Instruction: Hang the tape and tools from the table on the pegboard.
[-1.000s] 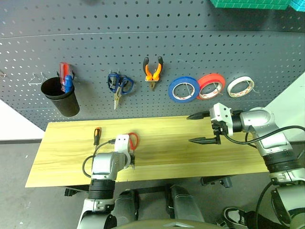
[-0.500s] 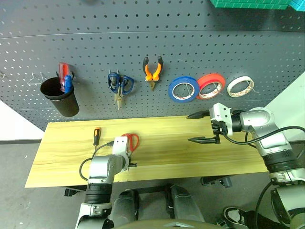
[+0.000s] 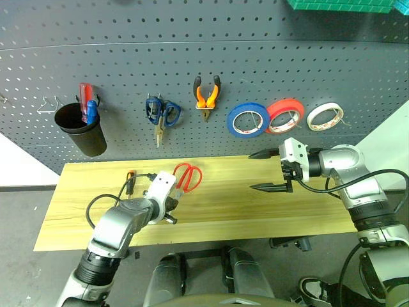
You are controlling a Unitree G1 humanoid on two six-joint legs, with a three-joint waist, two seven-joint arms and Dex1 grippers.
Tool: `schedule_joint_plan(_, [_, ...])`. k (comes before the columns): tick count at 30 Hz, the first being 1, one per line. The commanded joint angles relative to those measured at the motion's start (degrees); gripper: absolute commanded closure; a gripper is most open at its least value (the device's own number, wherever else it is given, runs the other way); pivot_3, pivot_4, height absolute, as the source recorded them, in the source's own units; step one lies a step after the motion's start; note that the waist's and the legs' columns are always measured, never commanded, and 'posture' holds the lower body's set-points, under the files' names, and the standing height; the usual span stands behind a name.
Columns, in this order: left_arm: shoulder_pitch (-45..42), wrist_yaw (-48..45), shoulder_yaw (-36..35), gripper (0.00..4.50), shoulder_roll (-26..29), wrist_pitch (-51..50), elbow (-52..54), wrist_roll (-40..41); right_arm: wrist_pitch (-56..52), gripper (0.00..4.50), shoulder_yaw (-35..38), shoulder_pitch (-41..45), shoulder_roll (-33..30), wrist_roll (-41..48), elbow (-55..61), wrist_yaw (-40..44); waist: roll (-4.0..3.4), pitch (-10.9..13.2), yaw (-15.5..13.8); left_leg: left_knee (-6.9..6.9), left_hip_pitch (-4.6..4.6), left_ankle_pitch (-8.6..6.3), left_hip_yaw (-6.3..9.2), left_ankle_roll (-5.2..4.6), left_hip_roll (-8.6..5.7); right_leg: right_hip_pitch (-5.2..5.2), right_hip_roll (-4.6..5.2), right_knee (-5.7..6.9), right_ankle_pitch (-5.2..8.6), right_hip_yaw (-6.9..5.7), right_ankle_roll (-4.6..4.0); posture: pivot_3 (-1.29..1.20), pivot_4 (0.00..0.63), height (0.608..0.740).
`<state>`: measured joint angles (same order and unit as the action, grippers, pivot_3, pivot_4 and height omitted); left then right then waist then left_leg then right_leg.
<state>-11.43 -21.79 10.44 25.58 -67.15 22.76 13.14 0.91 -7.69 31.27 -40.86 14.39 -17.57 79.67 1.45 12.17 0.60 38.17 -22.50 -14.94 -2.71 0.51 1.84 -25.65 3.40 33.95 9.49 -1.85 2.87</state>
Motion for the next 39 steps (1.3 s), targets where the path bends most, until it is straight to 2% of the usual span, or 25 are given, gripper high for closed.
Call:
schedule_joint_plan(1, [2.97, -6.45, -0.92, 4.15, 5.38, 9.45, 5.47, 1.3, -0.55, 0.0, 1.99, 1.12, -0.23, 1.76, 1.61, 0.54, -0.01, -0.01, 0.05, 0.0, 0.0, 0.0, 0.0, 0.0, 0.0, -0.01, 0.0, 0.01, 0.0, 0.0, -0.01, 0.04, 0.141, 0.74])
schedule_joint_plan(6, [9.15, -12.19, -4.06, 4.15, 10.32, 21.09, 6.81, 1.9, -2.05, 0.0, 2.53, 1.67, -0.69, 2.78, 1.95, 1.17, -0.02, -0.01, 0.02, 0.0, 0.0, 0.0, -0.04, 0.0, 0.0, -0.01, 0.04, -0.02, 0.0, 0.01, -0.01, 0.05, 0.126, 0.74])
schedule_joint_plan(15, [20.51, -12.8, -16.61, 4.15, 8.17, 26.84, 13.75, 7.44, -1.66, 0.0, 3.22, 2.32, -0.61, 2.86, 1.3, 1.45, 0.0, -0.05, -0.21, 0.0, -0.1, 0.0, -0.09, 0.0, 0.0, -0.06, 0.11, -0.07, -0.01, 0.01, 0.01, 0.08, 0.101, 0.74])
schedule_joint_plan(17, [23.19, -15.98, -21.75, 4.15, 8.22, 31.84, 12.55, 9.56, -1.85, 0.0, 3.3, 2.65, -0.48, 3.17, 1.5, 1.64, 0.03, -0.1, -0.22, 0.01, -0.1, 0.0, -0.08, 0.0, 0.0, -0.07, 0.08, -0.06, -0.01, 0.0, 0.0, 0.1, 0.097, 0.74])
schedule_joint_plan(19, [26.96, -20.73, -25.84, 4.15, 8.88, 42.08, 9.87, 9.03, -1.73, 0.0, 3.47, 3.2, -0.35, 3.41, 1.27, 1.81, 0.02, -0.27, -0.21, 0.0, -0.09, 0.0, -0.07, 0.0, 0.01, -0.09, 0.04, -0.05, -0.02, -0.01, -0.02, 0.11, 0.091, 0.74])
schedule_joint_plan(25, [32.6, -29.71, -34.34, 4.15, 4.22, 63.63, 0.09, 12.75, -8.67, 0.0, 5.92, 4.53, 0.09, 9.27, 3.15, 2.95, 0.02, -0.81, -0.86, 0.01, -0.11, -0.01, -0.12, 0.02, 0.02, -0.12, 0.04, -0.13, -0.04, -0.01, -0.06, 0.13, 0.081, 0.74])
schedule_joint_plan(31, [30.86, -32.21, -35.65, 4.15, -1.7, 79.6, -11.5, 12.87, -16.11, 0.0, 9.77, 5.69, 0.04, 15.09, 6.75, 1.39, -0.12, -2.01, -2.54, 0.0, -0.62, -0.02, -0.17, 0.02, 0.06, -0.4, 0.13, -0.48, -0.11, -0.09, -0.07, 0.14, 0.067, 0.74])
schedule_joint_plan(33, [28.52, -32.79, -35.41, 4.15, -1.91, 83.49, -14.97, 12.58, -17.91, 0.0, 10.64, 6.04, -0.23, 16.42, 8.28, 0.91, -0.04, -2.43, -3.18, 0.03, -0.85, -0.01, -0.23, 0.01, 0.04, -0.7, 0.1, -0.44, -0.23, -0.07, -0.12, 0.14, 0.06, 0.74])
schedule_joint_plan(39, [22.66, -33.73, -33.68, 4.15, -1.13, 89.17, -22.71, 12.22, -20.63, 0.0, 11.74, 6.17, -1.04, 18.07, 12.5, -0.22, -0.13, -3.85, -4.2, 0.04, -0.81, -0.01, -0.26, 0.0, 0.07, -0.66, 0.05, -0.41, -0.25, -0.1, -0.12, 0.12, 0.046, 0.74])
